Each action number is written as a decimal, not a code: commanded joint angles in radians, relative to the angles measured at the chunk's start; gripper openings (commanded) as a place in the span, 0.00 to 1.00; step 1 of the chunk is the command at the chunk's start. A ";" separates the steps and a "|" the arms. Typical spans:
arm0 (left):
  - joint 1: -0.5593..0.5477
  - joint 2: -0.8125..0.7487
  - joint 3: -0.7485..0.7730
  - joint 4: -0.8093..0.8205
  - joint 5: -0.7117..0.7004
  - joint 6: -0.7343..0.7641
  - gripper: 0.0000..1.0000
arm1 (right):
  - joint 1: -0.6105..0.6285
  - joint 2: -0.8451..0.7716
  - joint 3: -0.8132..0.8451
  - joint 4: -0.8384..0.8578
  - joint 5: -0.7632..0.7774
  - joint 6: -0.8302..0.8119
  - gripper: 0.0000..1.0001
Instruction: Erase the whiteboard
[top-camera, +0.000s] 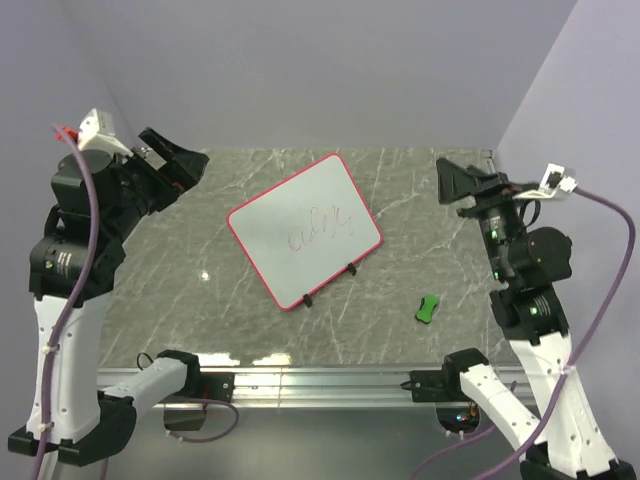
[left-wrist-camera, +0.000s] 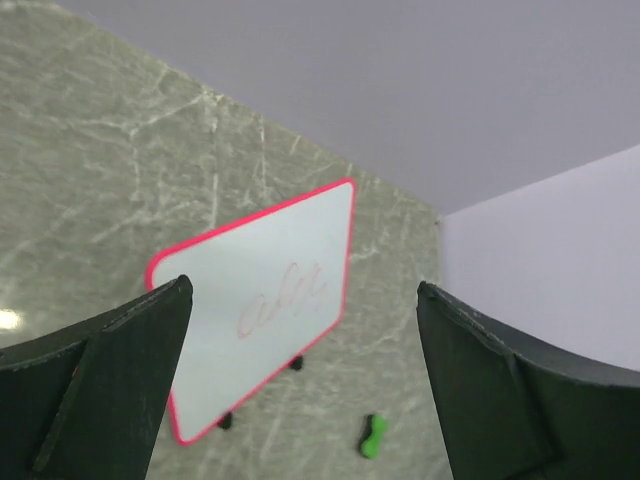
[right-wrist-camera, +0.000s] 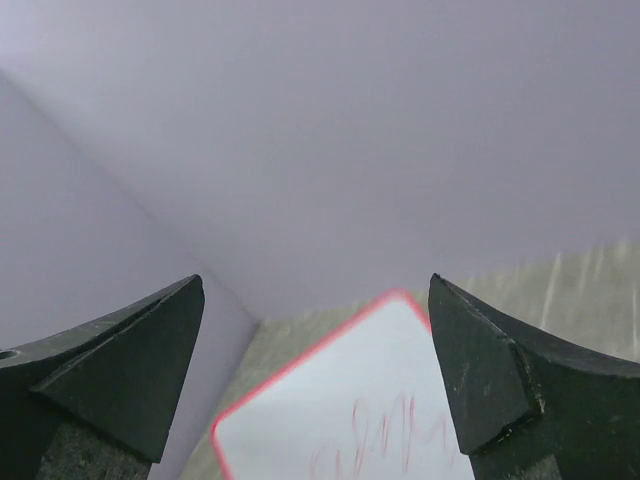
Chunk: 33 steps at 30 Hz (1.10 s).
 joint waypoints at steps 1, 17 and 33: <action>-0.002 -0.018 0.096 -0.077 -0.042 -0.220 0.99 | 0.006 -0.012 -0.068 -0.380 0.026 0.230 1.00; -0.003 -0.303 -0.484 -0.009 0.084 -0.255 0.77 | 0.022 -0.016 -0.009 -1.139 0.150 0.325 1.00; -0.003 -0.297 -0.502 -0.209 0.014 -0.042 0.71 | 0.023 0.262 -0.416 -0.946 0.124 0.461 0.78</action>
